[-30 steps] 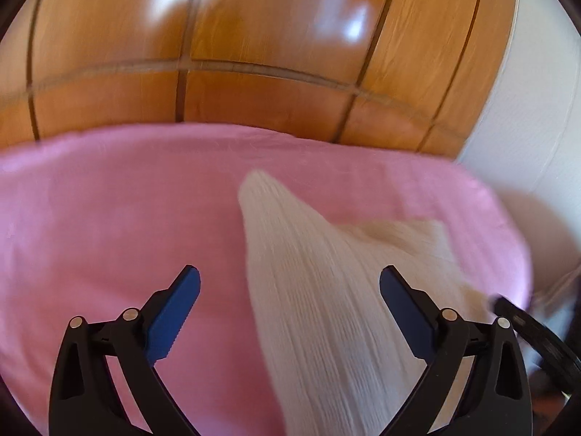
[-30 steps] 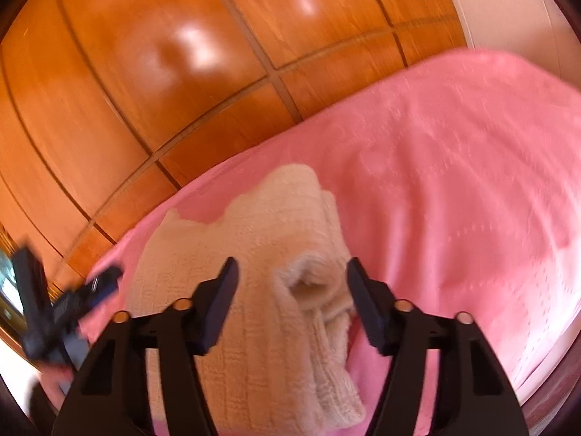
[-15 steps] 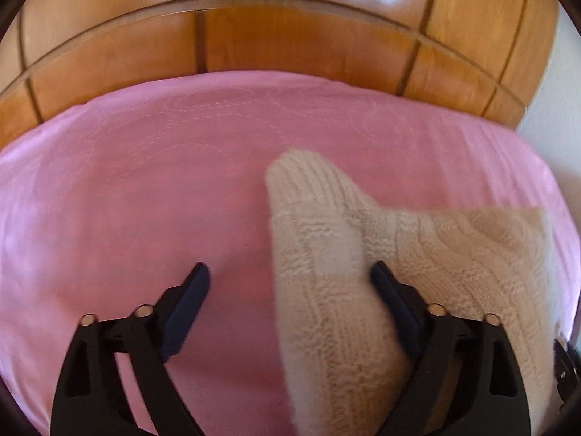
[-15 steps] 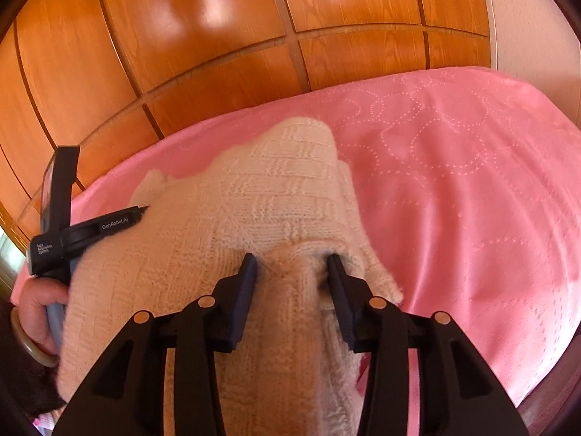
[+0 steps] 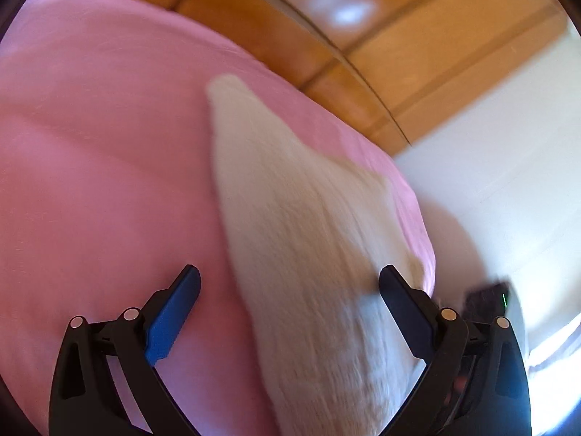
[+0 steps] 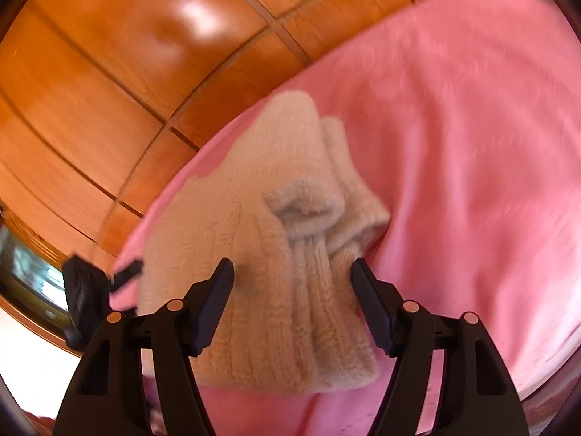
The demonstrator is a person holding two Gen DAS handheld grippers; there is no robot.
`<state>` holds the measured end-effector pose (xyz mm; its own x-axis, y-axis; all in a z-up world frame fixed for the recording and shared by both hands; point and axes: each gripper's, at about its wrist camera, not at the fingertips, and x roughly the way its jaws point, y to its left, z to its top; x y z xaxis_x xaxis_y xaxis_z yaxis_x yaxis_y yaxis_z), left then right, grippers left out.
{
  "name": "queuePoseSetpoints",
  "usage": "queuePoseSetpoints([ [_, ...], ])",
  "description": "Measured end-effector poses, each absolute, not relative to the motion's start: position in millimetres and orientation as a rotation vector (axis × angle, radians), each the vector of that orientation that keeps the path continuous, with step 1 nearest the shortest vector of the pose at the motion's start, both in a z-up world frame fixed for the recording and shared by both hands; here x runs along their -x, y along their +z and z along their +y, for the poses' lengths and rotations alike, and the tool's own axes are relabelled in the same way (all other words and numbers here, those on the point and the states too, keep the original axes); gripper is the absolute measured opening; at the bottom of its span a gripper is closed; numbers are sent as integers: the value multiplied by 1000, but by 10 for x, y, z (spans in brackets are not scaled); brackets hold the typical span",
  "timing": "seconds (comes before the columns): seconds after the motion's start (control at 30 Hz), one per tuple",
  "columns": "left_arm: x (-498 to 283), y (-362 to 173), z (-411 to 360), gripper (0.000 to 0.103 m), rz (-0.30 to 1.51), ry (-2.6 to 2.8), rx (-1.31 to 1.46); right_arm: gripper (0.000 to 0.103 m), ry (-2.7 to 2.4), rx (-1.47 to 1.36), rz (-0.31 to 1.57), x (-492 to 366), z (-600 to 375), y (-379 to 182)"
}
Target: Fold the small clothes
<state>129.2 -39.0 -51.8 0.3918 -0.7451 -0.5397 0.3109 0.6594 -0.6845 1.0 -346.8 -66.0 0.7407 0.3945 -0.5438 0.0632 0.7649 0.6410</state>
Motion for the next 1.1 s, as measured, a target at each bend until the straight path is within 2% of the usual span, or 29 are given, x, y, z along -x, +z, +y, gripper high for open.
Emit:
queuePoseSetpoints([
  [0.17,-1176,-516,-667,99,933,-741,342,72,230,-817,748,-162,-3595,-787],
  [0.3,-1149,-528,-756,99,934,-729,312,75,225,-806,755,-321,-3568,-760],
  [0.37,-1138,-501,-774,99,939,-724,297,73,214,-777,762,-412,-3510,-735],
  [0.5,-1118,-408,-811,80,915,-705,250,55,232,-716,761,-473,-3367,-675],
  [0.63,-999,-312,-780,65,872,-688,209,45,214,-590,740,-407,-3204,-552],
  [0.83,-883,-166,-740,53,802,-672,153,39,185,-464,688,-250,-2988,-371],
  [1.1,-688,49,-608,46,676,-634,80,37,251,-378,586,-132,-2612,-135],
])
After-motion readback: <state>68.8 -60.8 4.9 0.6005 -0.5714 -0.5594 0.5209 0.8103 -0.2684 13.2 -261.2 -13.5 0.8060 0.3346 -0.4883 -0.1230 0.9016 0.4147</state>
